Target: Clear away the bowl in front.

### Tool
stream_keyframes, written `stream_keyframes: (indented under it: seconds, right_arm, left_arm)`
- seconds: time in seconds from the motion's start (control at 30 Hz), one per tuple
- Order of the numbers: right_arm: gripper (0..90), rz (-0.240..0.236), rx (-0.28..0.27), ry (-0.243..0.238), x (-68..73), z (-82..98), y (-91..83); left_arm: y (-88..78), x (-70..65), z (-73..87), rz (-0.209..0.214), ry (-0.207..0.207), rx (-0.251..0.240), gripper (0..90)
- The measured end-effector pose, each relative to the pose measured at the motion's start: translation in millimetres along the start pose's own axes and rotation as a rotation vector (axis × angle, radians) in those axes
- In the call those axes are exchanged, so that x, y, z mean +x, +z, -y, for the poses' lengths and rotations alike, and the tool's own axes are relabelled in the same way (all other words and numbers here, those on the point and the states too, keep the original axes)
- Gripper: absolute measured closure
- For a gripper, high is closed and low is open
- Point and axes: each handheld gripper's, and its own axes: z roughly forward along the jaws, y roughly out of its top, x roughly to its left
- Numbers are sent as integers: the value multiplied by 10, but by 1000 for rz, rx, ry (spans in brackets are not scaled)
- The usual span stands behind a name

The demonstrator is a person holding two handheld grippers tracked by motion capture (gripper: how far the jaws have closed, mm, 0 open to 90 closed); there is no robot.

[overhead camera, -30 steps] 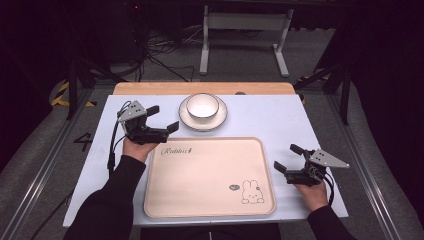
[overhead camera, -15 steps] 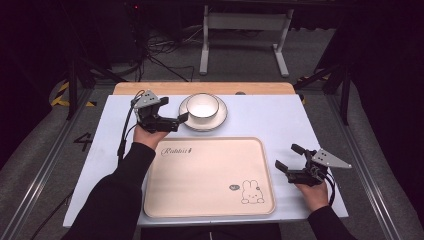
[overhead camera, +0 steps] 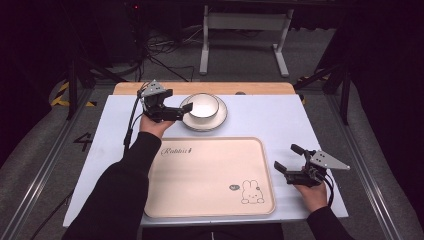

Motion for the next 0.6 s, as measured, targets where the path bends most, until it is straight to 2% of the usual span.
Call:
stream_keyframes:
  seconds: [0.23, 0.6]
  right_arm:
    - [37, 1, -2, -5, 4, 2, -2]
    - [37, 3, 2, -10, 9, 1, -1]
  left_arm:
    - [143, 43, -47, -1, 6, 14, 10]
    - [348, 149, -112, -21, -15, 56, 11]
